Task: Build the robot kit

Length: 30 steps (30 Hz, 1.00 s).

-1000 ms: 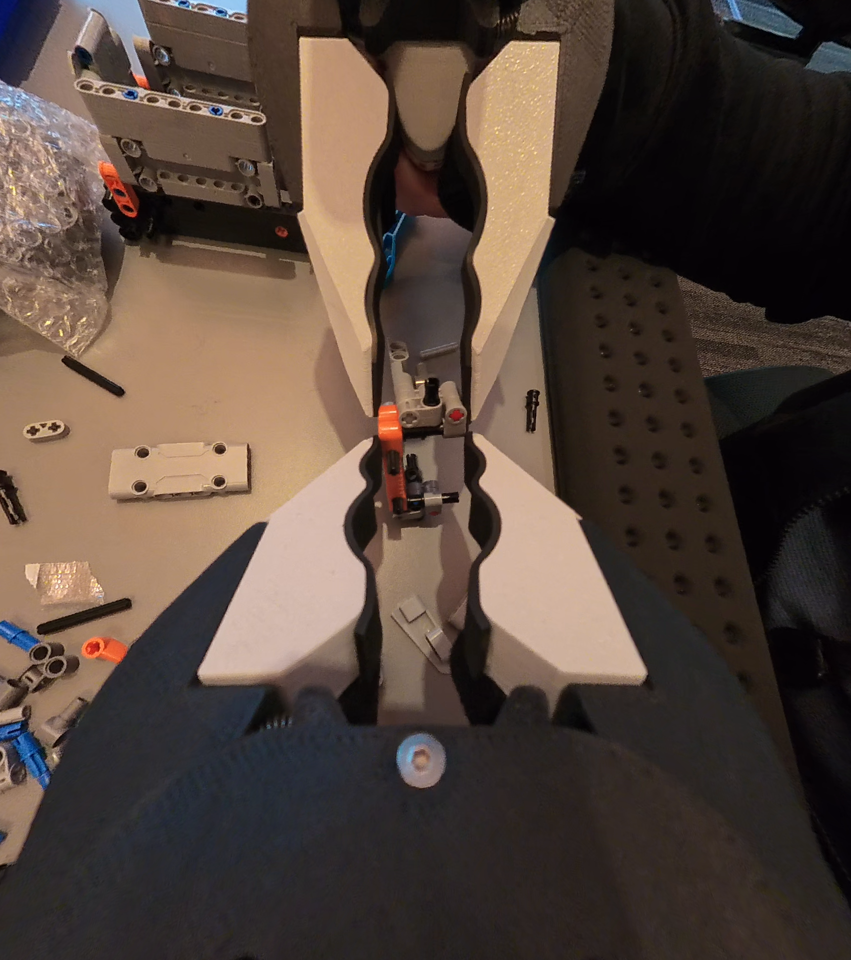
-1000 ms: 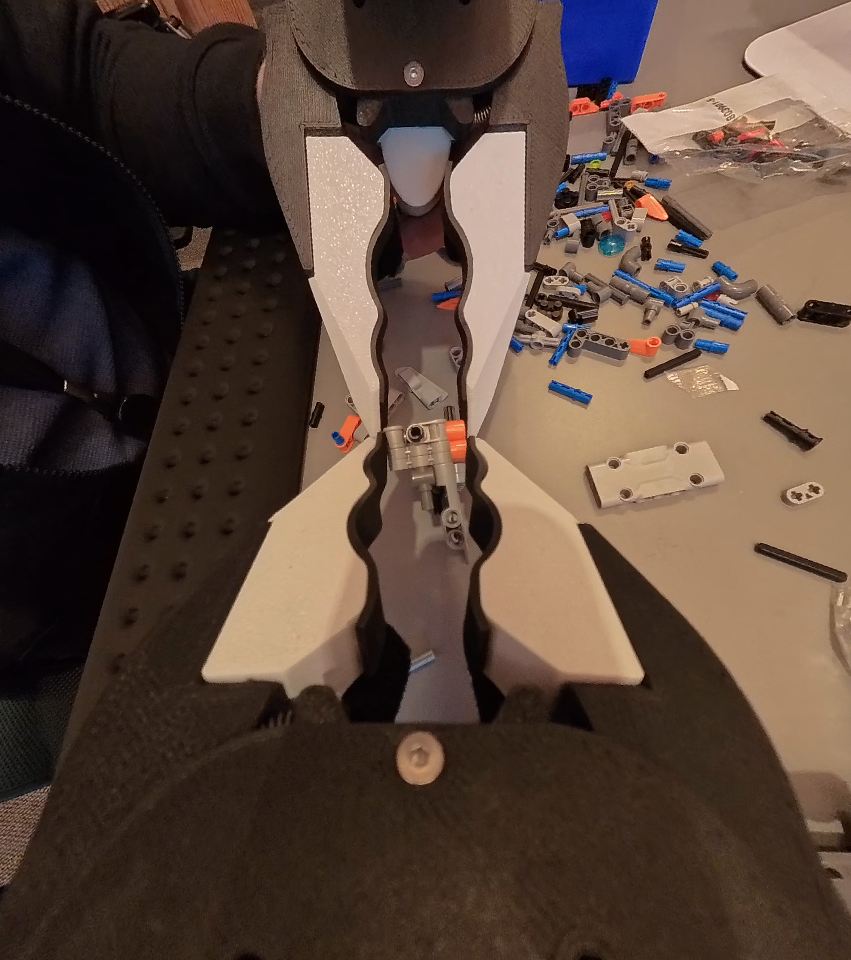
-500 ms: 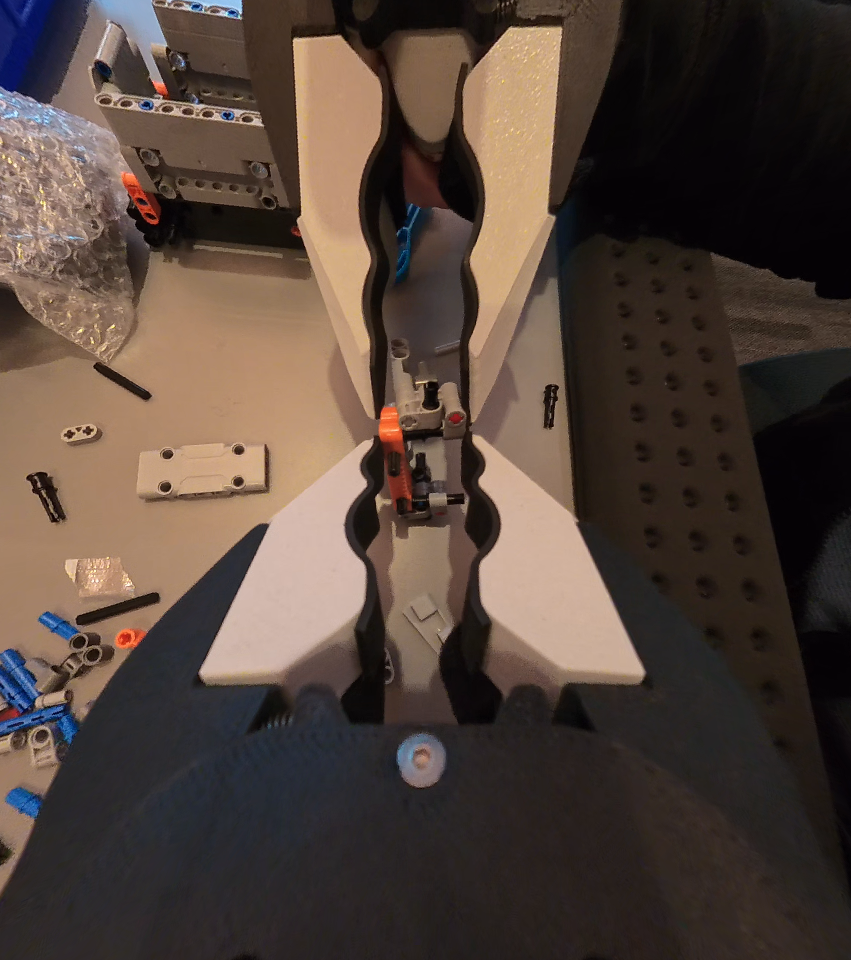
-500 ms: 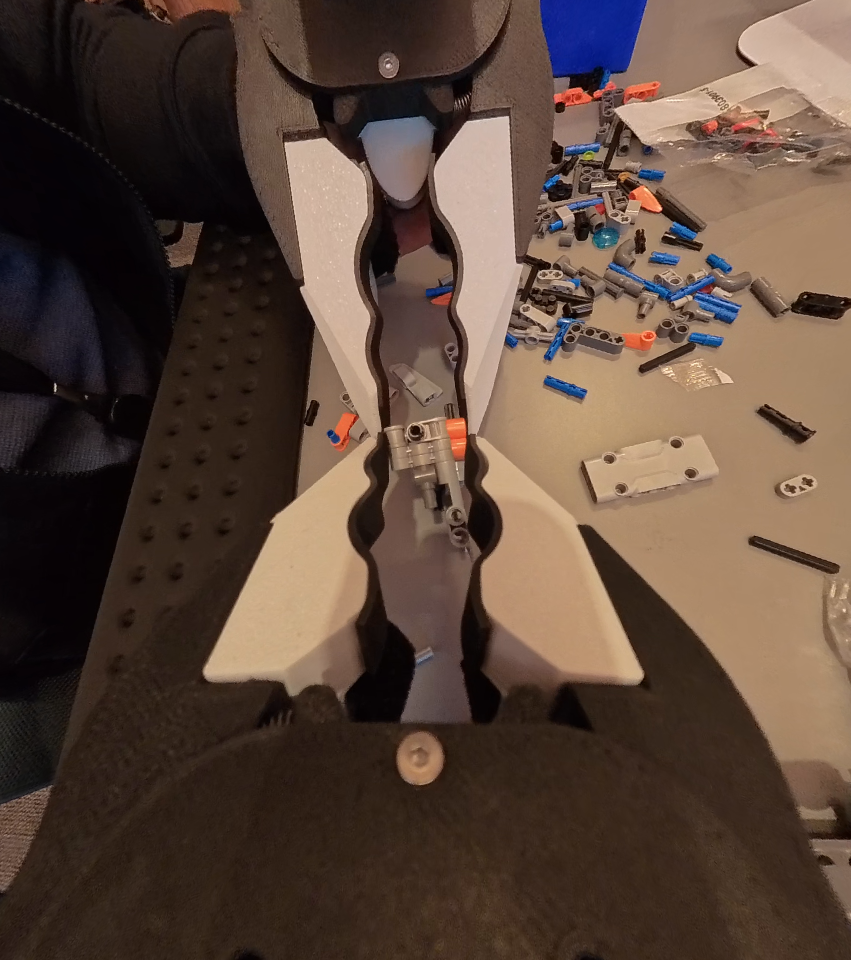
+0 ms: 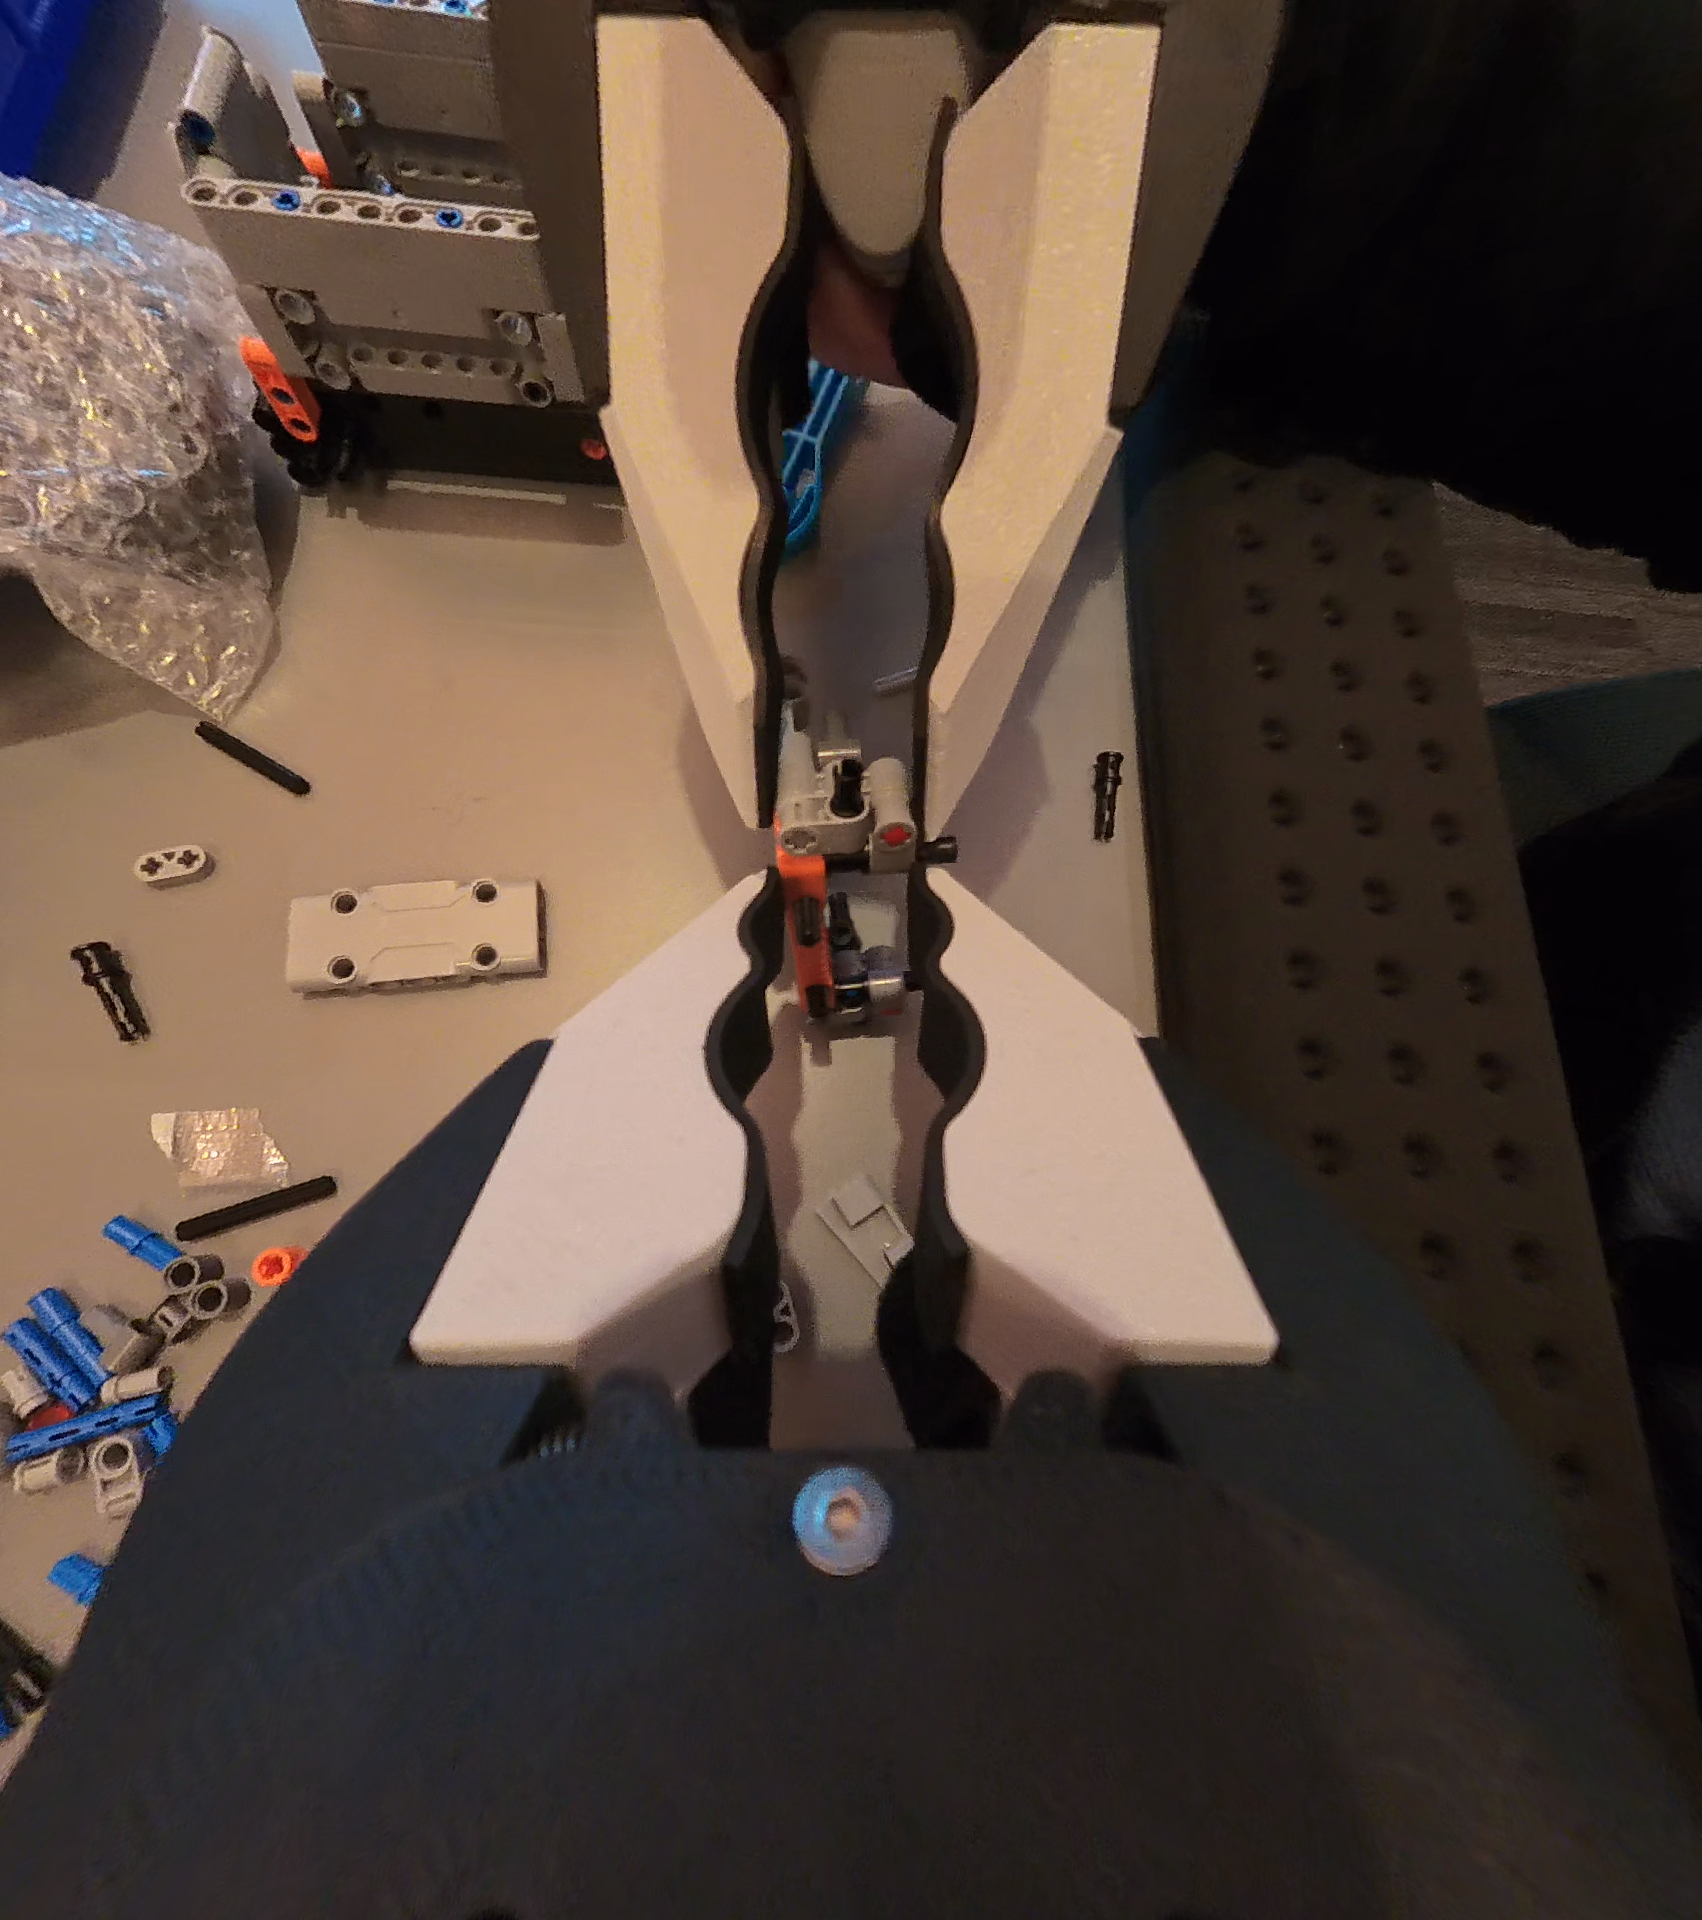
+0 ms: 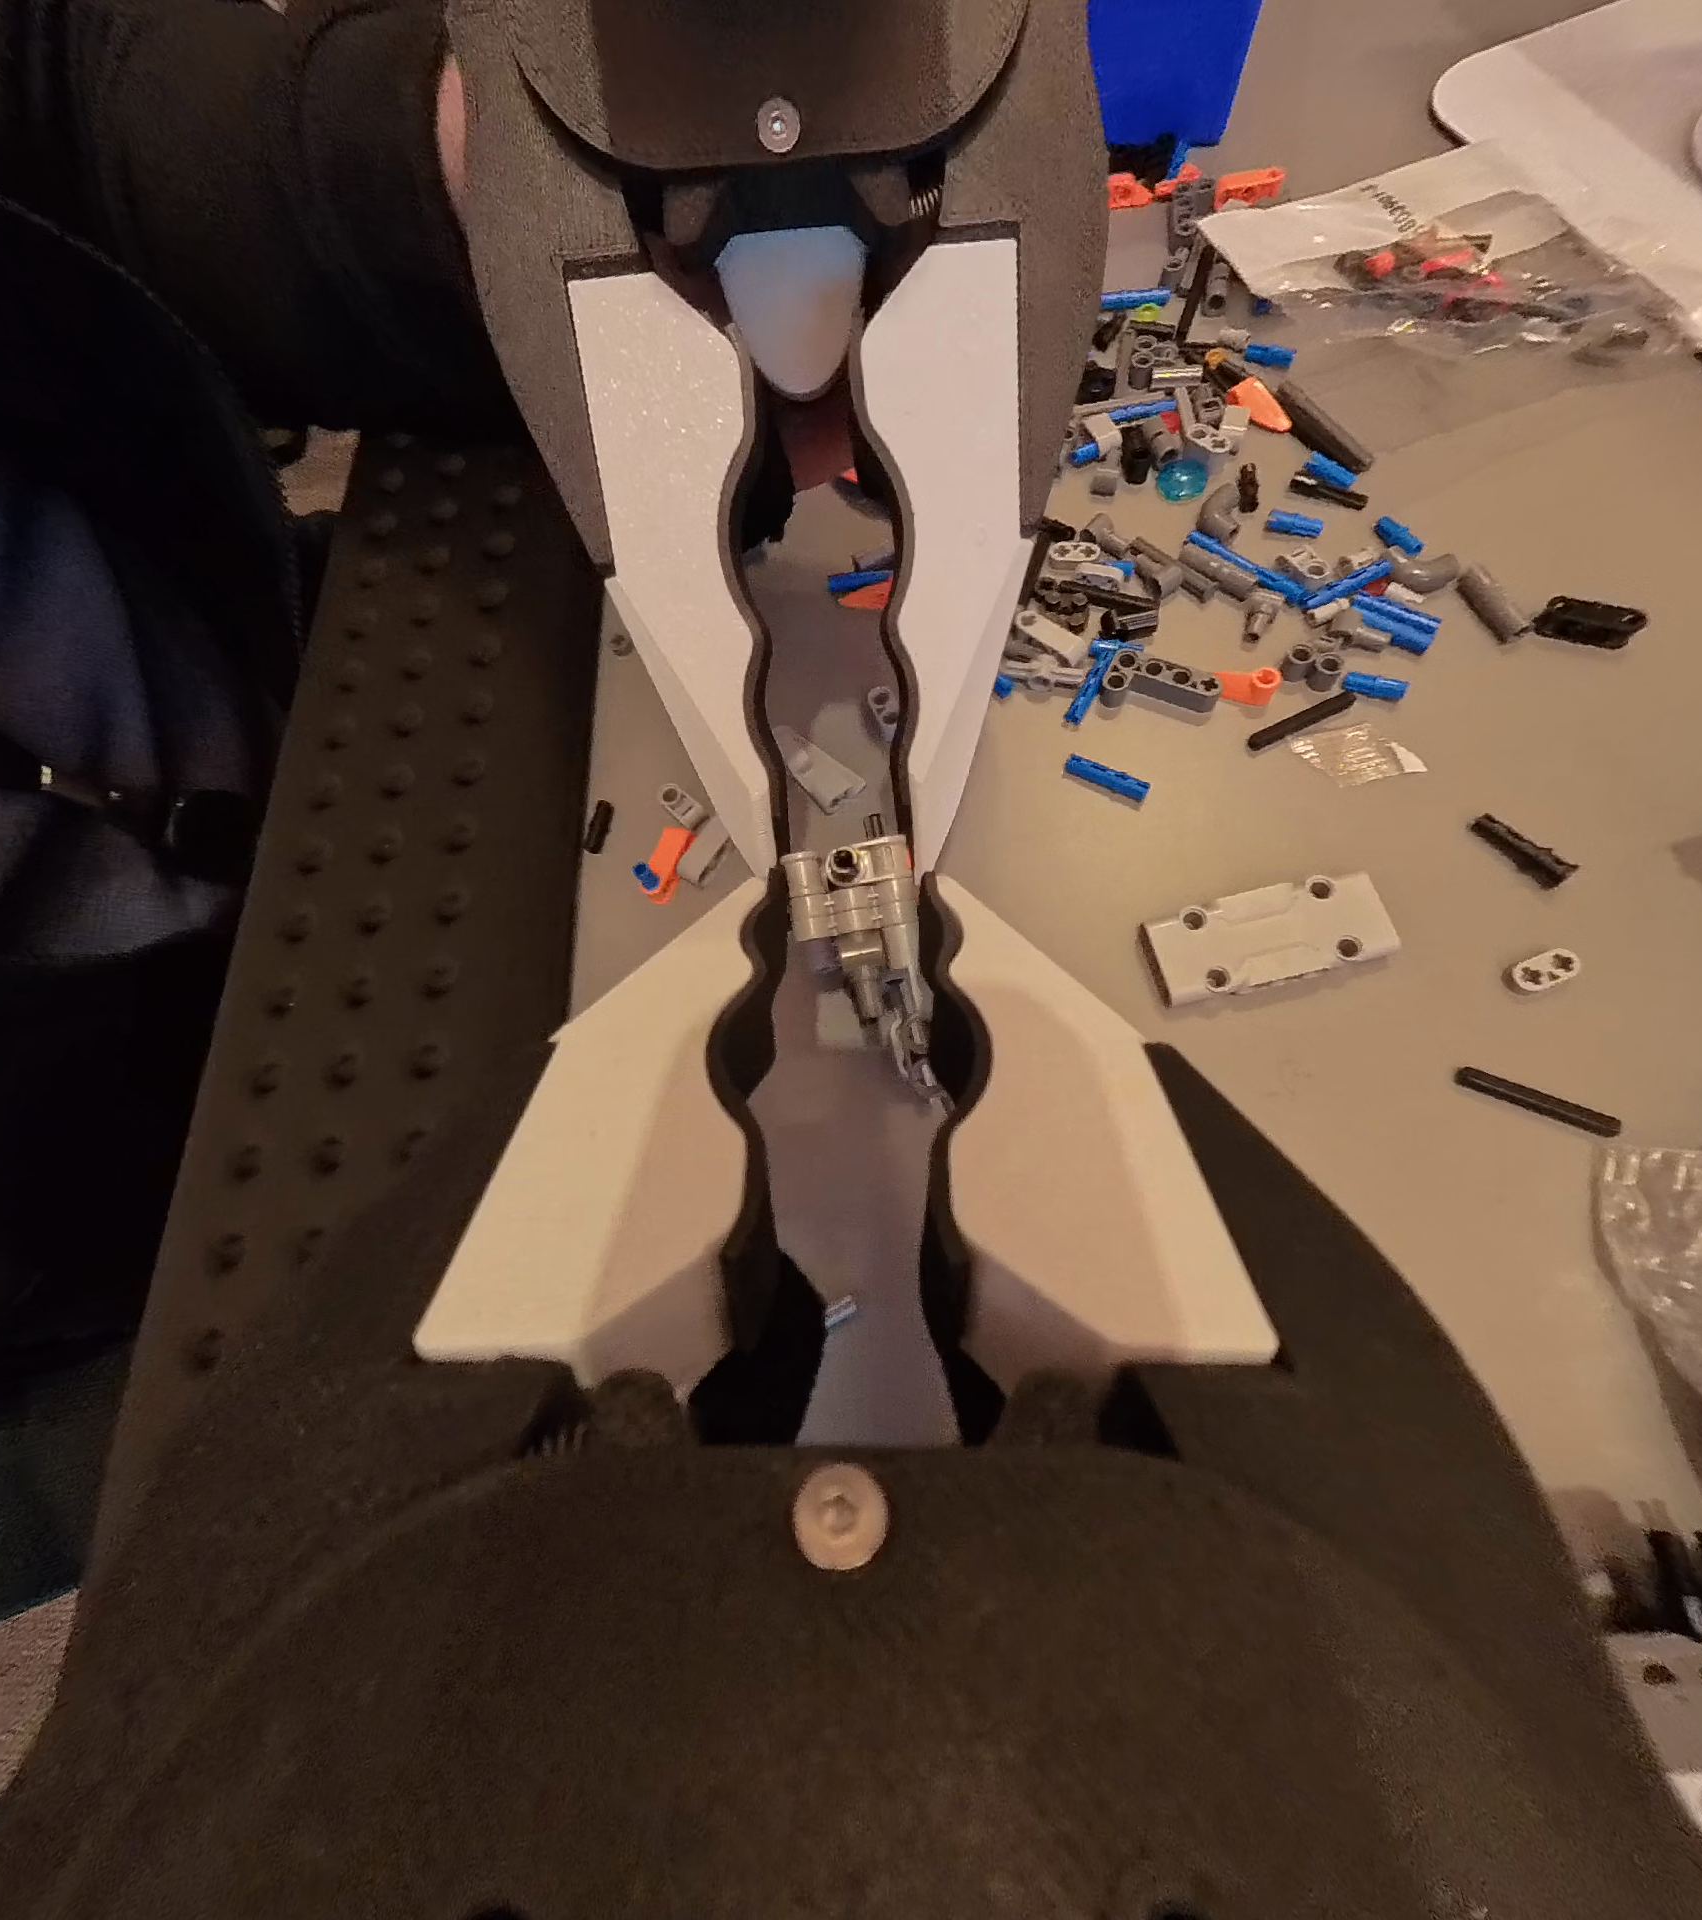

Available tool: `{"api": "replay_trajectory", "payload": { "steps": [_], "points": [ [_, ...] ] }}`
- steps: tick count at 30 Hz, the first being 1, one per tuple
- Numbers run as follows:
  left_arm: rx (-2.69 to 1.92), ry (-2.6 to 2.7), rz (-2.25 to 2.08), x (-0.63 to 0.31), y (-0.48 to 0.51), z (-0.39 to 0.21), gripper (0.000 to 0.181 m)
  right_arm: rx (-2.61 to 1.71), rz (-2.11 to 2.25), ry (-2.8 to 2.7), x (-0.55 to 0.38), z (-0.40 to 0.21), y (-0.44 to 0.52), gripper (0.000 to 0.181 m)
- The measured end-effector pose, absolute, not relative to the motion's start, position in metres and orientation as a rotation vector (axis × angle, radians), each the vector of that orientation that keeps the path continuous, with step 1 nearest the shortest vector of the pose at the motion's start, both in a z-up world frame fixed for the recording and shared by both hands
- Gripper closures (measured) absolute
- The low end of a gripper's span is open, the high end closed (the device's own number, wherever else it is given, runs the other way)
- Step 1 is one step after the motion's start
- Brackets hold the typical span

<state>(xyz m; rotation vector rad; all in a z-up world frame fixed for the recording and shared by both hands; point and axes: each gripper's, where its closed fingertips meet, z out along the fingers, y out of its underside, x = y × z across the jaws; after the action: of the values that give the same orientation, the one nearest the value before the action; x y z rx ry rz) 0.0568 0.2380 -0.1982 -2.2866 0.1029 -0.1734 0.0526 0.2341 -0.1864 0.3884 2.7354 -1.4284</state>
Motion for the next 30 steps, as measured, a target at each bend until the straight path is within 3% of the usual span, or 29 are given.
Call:
{"api": "replay_trajectory", "payload": {
  "steps": [9,21,23,24,30],
  "points": [
    [-2.293,0.12,-0.123,0.054,0.2377,-0.2006,0.17,0.367,-1.436,2.763,0.0536,-0.186,0.2355,0.159],
    [-2.306,0.158,-0.063,0.0552,0.2399,-0.1997,0.165,0.322,-1.394,2.822,0.0535,-0.1868,0.2358,0.16],
    [-2.316,0.164,-0.052,0.0547,0.2397,-0.1998,0.167,0.313,-1.384,2.831,0.0538,-0.1868,0.2351,0.16],
    [-2.319,0.167,-0.017,0.0518,0.24,-0.2,0.178,0.307,-1.378,2.837,0.0539,-0.1868,0.2348,0.16],
    [-2.32,0.135,-0.053,0.0495,0.2406,-0.2017,0.177,0.307,-1.391,2.806,0.0538,-0.1868,0.2341,0.16]
  ]
}}
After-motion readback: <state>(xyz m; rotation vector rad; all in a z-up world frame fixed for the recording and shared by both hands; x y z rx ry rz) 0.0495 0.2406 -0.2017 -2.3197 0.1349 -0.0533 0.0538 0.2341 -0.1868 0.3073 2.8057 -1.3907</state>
